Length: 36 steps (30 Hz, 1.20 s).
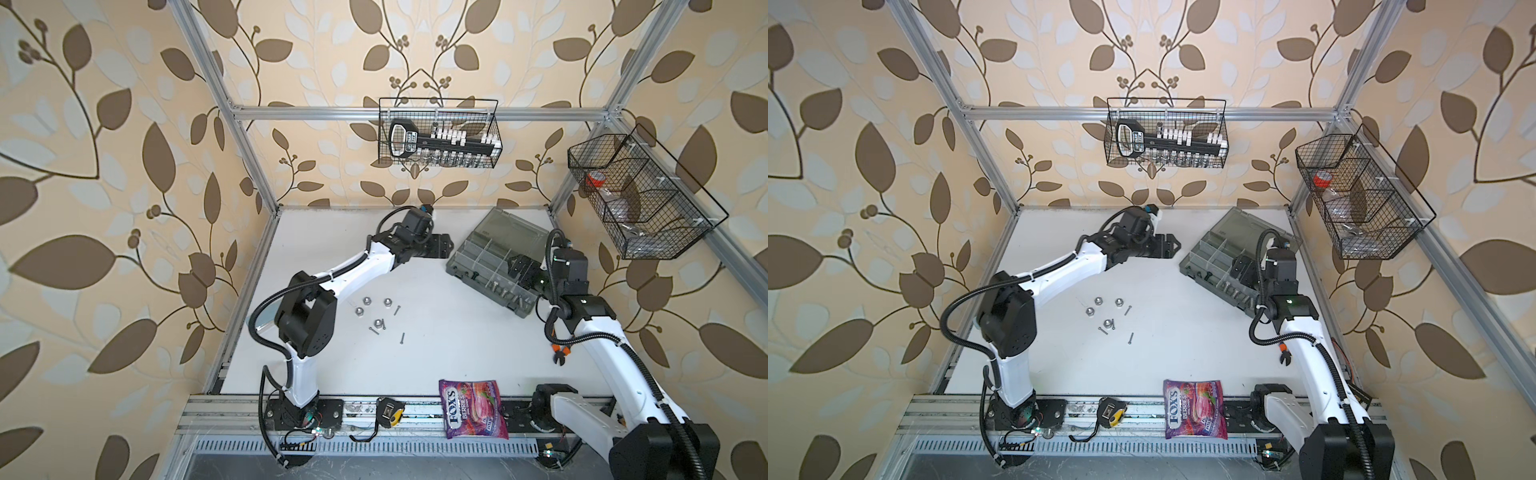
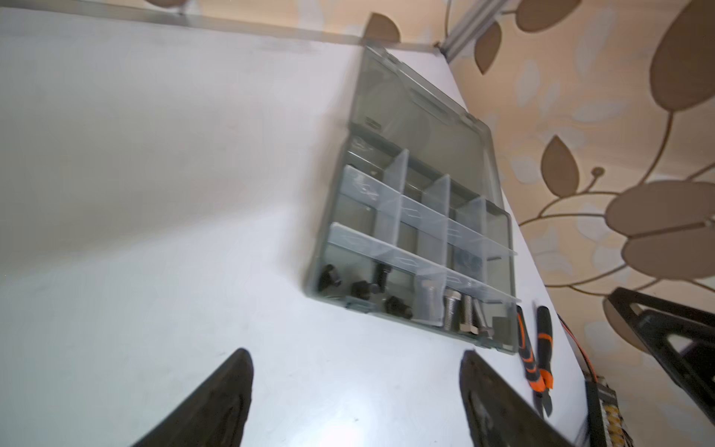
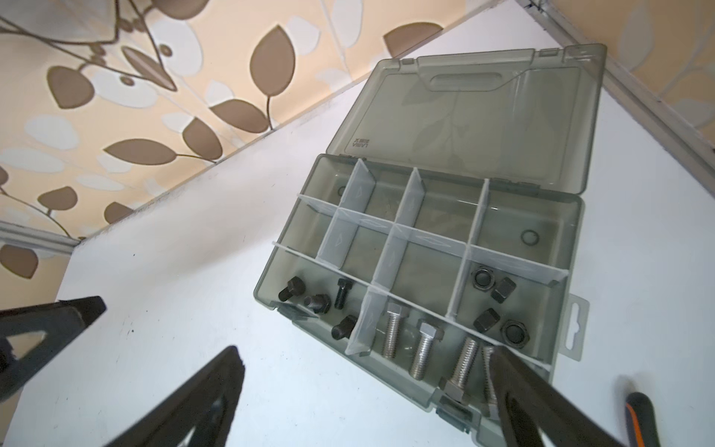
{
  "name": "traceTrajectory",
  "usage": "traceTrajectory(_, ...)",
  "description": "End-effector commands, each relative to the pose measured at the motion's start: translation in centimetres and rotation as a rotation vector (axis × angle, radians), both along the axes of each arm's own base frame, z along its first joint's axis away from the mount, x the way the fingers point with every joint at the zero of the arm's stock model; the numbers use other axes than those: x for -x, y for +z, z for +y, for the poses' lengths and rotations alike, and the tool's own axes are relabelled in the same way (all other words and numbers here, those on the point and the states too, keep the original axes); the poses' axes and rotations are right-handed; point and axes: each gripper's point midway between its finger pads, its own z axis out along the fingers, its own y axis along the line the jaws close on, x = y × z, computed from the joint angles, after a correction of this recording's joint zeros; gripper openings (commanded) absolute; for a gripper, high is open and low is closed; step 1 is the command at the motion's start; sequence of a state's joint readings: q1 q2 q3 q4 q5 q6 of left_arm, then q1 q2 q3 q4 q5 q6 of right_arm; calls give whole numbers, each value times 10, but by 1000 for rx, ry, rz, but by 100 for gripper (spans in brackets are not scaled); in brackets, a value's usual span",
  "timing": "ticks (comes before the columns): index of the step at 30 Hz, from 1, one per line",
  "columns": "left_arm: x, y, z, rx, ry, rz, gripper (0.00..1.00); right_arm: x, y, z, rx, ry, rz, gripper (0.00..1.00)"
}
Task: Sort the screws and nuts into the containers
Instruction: 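Draw the left gripper back while the right gripper moves over the nuts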
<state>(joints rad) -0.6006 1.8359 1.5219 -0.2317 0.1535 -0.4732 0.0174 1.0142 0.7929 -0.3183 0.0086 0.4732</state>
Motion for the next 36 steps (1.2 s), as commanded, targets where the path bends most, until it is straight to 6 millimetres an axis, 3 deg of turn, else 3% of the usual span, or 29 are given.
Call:
traceTrajectory(1,-4,12,57,34,196,-19,96,-7,11,12,64,12,-18,100)
traceTrajectory(5,12,5,122,6,366,-9,99,-10,3,52,102,98,9,99)
traceTrajectory(9,39,6,177,-63,517,-18,99,-10,-10,110,118,226,50,93)
traceTrajectory(19,107,-20,257,-134,727,42,99,12,-47,248,139,538,180,68)
traceTrajectory(22,120,-24,275,-127,787,45,99,18,-62,273,160,594,227,64)
traceTrajectory(28,135,-39,294,-122,858,88,99,27,-90,312,172,688,306,59)
traceTrajectory(36,140,-67,295,-143,871,177,99,34,-122,340,325,721,377,57)
